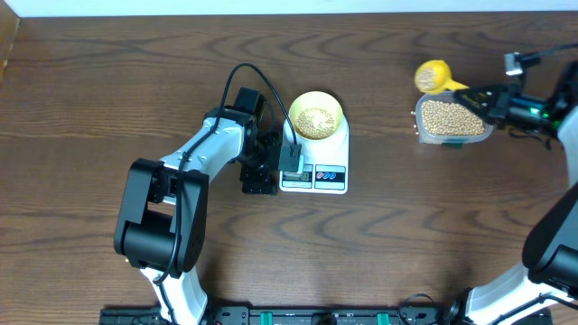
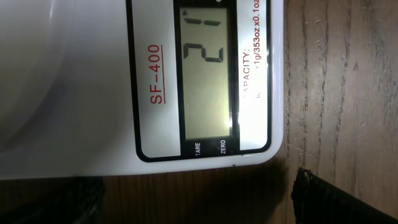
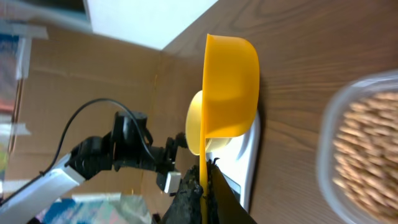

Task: Scoop item into bowl and weigh 50g on scale
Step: 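Lift the filled scoop out of the tub with the right gripper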

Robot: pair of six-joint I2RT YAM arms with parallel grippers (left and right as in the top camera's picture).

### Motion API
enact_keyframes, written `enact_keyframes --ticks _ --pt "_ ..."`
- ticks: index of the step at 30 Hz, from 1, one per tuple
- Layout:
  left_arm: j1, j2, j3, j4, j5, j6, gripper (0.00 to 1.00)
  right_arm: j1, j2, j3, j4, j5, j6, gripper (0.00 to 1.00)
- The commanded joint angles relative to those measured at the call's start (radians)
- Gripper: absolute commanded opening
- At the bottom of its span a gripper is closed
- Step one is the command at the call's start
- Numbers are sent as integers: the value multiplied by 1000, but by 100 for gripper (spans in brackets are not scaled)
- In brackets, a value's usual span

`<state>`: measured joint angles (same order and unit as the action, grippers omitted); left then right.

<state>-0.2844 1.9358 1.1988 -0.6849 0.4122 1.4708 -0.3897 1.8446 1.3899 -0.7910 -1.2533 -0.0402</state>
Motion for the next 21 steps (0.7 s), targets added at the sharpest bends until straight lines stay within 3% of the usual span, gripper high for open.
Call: enact_keyframes --ticks 1,21 --pt "-9 11 -11 -6 21 14 98 64 -16 -7 34 -40 56 1" --pt "-9 11 -11 -6 21 14 98 375 -16 -7 205 -8 92 1"
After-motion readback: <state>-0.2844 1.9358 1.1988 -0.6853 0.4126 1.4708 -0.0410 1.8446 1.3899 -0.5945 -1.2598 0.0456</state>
